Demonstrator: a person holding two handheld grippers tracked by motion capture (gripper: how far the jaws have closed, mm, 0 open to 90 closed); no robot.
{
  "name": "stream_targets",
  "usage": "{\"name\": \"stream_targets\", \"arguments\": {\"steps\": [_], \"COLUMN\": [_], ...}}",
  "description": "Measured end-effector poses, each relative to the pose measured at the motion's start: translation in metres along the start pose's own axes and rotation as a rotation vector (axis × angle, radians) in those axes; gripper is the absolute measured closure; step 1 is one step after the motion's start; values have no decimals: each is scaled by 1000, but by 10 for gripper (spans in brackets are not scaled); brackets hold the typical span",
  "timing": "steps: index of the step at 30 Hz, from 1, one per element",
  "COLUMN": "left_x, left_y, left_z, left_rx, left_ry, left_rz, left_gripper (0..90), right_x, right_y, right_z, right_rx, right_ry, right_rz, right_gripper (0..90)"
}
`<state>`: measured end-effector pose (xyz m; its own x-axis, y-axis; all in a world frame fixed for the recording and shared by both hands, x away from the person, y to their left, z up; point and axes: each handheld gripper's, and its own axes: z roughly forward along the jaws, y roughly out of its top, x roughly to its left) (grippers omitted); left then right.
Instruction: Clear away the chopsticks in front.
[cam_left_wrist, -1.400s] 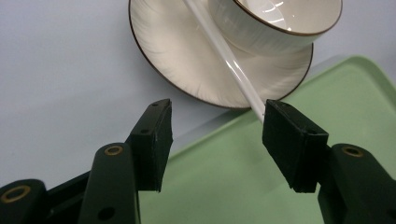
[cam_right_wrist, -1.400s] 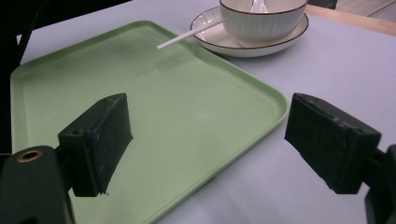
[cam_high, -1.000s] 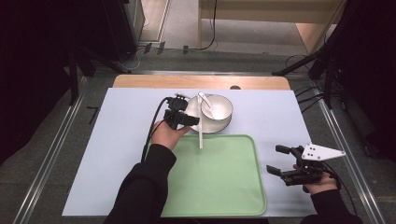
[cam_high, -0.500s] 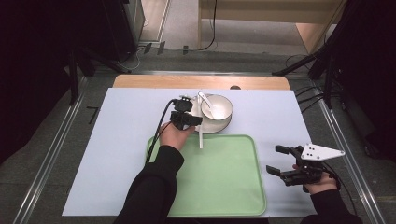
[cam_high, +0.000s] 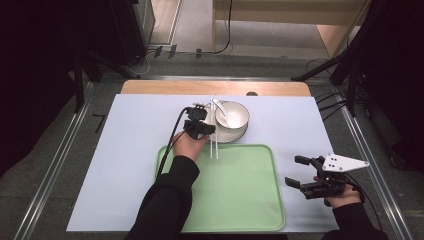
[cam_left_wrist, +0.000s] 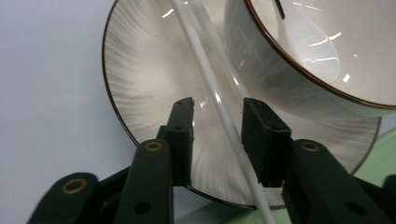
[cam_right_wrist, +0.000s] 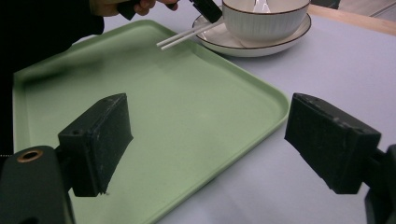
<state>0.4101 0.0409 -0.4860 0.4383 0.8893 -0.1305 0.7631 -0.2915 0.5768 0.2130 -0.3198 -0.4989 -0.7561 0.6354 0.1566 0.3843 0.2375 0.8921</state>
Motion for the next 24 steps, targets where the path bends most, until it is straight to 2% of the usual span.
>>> {"name": "stream_targets", "arguments": {"steps": [1,4,5,10,12,21,24], "left_x": [1,4,7,11,12,15,17], "left_y": [0,1,2,4,4,2,2], "left_z": [0,3,6,12,14,13,10], "left_rx": [-23,-21,-19,-10,-11,-18,-14], "left_ry": [7,-2,-10,-13,-13,-11,-22], "left_rz": [-14,-35,-71,-93,-113,-175,-177], "left_gripper": [710,742,744,757,803,852,855], "right_x": [0,0,-1,-1,-1,-1,-1], "right_y": [0,0,0,0,0,0,0], "right_z": [0,0,0,0,1,-1,0], "right_rx": [-1,-1,-2,-2,0,-6,-4], "right_ry": [0,1,2,4,4,4,7], "right_rz": [0,0,-1,0,-2,2,-1], "right_gripper": [148,148,148,148,148,148,148]}}
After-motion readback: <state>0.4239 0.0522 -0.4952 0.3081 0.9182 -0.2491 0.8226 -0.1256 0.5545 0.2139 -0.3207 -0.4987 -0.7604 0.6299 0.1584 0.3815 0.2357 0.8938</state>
